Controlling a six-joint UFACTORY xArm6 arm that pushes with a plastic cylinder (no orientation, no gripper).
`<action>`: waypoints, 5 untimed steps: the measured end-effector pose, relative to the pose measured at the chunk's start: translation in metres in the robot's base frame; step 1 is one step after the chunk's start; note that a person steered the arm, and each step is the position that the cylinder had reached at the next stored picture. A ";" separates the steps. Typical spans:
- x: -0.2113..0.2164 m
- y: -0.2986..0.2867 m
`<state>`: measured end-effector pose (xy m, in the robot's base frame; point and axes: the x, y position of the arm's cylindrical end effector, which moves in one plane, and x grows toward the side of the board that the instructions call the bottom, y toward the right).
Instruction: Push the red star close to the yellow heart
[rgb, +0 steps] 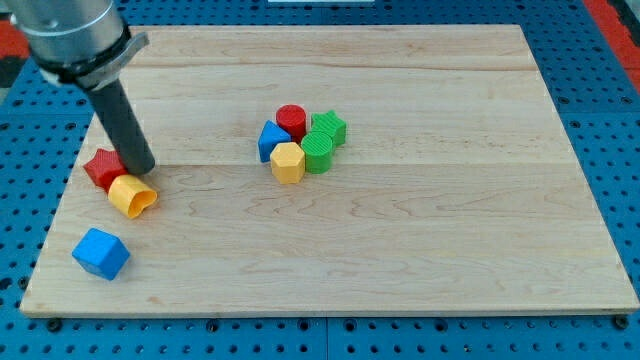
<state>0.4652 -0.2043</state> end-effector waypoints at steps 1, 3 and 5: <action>0.026 0.017; -0.046 0.013; -0.036 -0.027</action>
<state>0.4290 -0.2313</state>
